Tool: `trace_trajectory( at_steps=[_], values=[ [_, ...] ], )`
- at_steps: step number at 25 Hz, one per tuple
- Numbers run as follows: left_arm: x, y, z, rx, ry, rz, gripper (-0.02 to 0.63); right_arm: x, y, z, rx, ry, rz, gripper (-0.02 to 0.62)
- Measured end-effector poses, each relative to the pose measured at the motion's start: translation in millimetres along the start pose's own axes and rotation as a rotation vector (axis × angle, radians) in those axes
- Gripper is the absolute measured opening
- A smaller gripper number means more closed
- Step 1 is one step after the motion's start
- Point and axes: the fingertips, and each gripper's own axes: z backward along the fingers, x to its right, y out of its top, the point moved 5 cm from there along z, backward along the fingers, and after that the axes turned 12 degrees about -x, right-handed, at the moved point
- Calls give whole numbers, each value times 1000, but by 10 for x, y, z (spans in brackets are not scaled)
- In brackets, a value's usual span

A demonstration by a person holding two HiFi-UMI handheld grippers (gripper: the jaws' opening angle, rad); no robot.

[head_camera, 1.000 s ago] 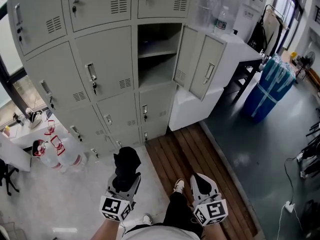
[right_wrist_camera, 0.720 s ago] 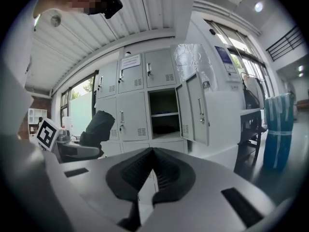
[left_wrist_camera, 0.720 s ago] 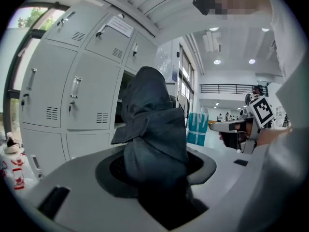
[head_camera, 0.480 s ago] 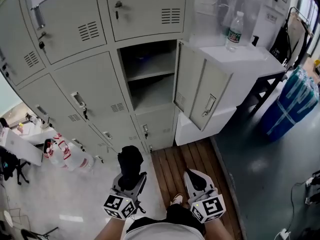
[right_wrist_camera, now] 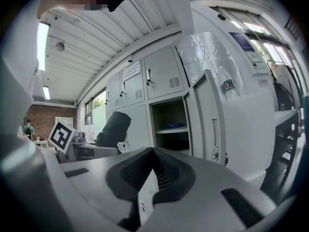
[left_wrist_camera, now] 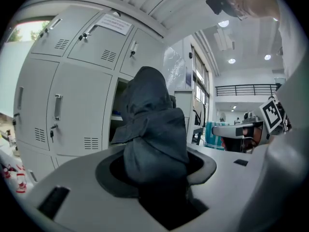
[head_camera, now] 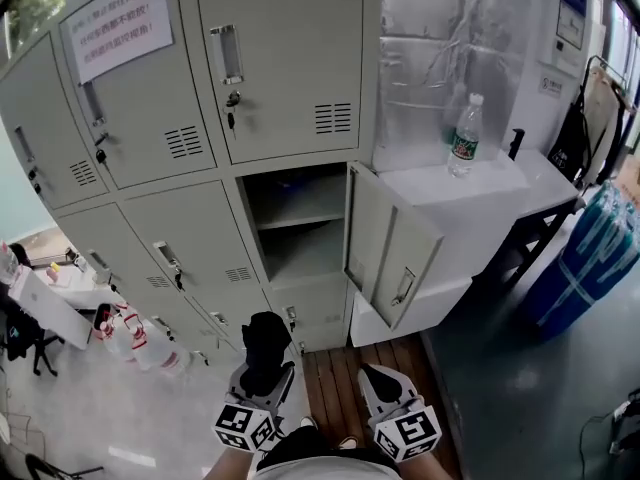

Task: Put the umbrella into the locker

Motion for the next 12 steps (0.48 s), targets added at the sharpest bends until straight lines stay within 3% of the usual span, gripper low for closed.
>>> trace_trajectory(
  at_steps=[12],
  values=[
    [-399, 370, -633, 22, 34, -16, 244, 417, 580, -665, 5, 23, 109, 17]
  ],
)
